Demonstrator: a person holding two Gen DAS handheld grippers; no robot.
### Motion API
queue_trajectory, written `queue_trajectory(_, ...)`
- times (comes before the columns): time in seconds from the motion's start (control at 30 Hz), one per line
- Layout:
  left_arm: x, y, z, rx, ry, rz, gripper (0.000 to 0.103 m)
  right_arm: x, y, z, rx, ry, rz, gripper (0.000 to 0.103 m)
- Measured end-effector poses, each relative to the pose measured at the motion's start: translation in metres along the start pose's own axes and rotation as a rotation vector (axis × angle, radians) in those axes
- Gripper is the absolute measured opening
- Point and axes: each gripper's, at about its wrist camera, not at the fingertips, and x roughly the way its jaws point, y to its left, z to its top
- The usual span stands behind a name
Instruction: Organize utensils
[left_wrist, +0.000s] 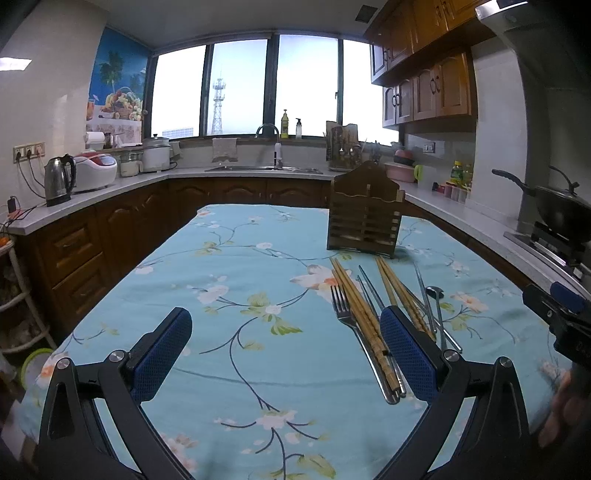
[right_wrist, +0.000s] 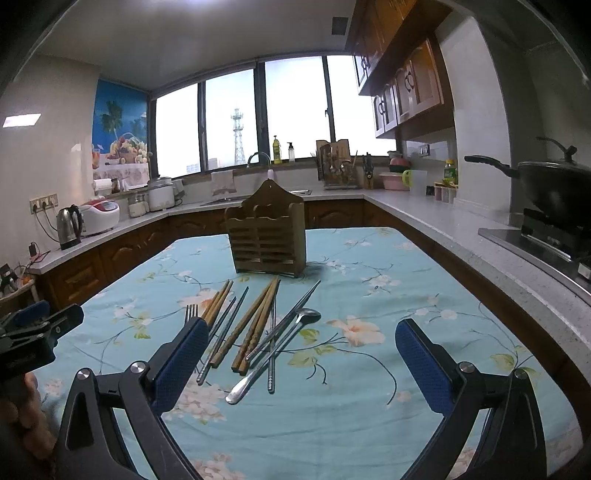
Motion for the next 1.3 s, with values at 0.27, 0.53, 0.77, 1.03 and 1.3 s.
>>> queue_trajectory(0.27, 0.002, -0.004, 0.0, 0.0, -0.001, -0.001, 0.103, 0.002, 0.0, 0.001, 0.003, -0.001, 0.005, 0.102)
queue_trajectory(0.53, 0.003, -0.007, 0.002, 0.003, -0.006, -0.005, 0.103, 0.001, -0.001, 0.001, 0.013, -0.007, 0.015, 0.102)
queue_trajectory(0.77, 0.003, -0.008, 0.001, 0.001, -0.006, -0.005, 0.103, 0.001, 0.0, 0.001, 0.01, -0.007, 0.016, 0.102)
queue_trajectory(1.03, 0.004, -0.009, 0.002, -0.004, -0.002, -0.011, 0.103, -0.001, 0.002, 0.002, 0.01, -0.01, 0.02, 0.102)
queue_trajectory(1.3, 0.006, -0.007, 0.002, -0.006, 0.007, -0.02, 0.103, 0.001, 0.003, 0.003, 0.01, -0.002, 0.023, 0.102)
